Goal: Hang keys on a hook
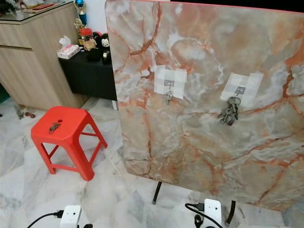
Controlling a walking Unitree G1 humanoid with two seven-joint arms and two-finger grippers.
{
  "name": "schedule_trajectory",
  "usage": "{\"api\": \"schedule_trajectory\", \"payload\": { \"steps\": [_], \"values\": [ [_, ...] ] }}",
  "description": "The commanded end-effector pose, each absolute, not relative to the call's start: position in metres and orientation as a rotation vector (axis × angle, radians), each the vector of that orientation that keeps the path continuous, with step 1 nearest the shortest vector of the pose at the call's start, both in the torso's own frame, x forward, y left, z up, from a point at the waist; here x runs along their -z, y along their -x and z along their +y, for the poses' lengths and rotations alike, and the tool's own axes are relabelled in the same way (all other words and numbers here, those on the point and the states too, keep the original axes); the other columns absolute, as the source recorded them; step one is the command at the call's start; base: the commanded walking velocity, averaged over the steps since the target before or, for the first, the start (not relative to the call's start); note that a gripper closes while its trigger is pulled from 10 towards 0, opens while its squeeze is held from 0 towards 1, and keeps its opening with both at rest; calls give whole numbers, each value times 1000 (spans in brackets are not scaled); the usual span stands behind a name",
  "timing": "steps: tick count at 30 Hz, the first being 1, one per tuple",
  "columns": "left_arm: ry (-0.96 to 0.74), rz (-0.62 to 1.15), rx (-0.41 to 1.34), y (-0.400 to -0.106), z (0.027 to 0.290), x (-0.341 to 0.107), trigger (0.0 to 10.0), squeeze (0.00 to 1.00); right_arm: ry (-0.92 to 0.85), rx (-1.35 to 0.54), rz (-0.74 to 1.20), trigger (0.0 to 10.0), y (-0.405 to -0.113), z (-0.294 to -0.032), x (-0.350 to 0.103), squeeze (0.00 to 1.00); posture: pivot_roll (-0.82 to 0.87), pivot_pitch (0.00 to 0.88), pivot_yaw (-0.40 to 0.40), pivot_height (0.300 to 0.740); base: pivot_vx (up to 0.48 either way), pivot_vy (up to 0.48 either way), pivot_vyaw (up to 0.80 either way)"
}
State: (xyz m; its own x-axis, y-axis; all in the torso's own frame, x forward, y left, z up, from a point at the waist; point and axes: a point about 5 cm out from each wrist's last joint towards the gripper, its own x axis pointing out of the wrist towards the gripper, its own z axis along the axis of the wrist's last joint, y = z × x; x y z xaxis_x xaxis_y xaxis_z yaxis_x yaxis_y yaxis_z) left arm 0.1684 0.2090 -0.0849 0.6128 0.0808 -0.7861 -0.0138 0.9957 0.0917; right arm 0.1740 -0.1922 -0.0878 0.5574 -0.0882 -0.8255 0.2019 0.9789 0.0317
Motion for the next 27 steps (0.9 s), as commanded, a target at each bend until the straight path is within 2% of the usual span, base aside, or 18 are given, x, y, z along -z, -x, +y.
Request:
{"api": "schedule_trajectory", "payload": {
  "steps": [1,5,27],
  "values": [
    [-69,930,-50,-166,207,87,10000,0,-122,157,960,10000,-177,-192,86,0,23,0,-45,740,0,0,0],
    [-66,936,-57,-168,206,87,10000,0,-127,160,955,10000,-179,-192,86,0,35,0,-52,740,0,71,0],
    [-66,946,-80,-165,210,87,10000,0,-133,168,939,10000,-182,-192,84,0,27,0,-49,740,0,389,0]
  ]
}}
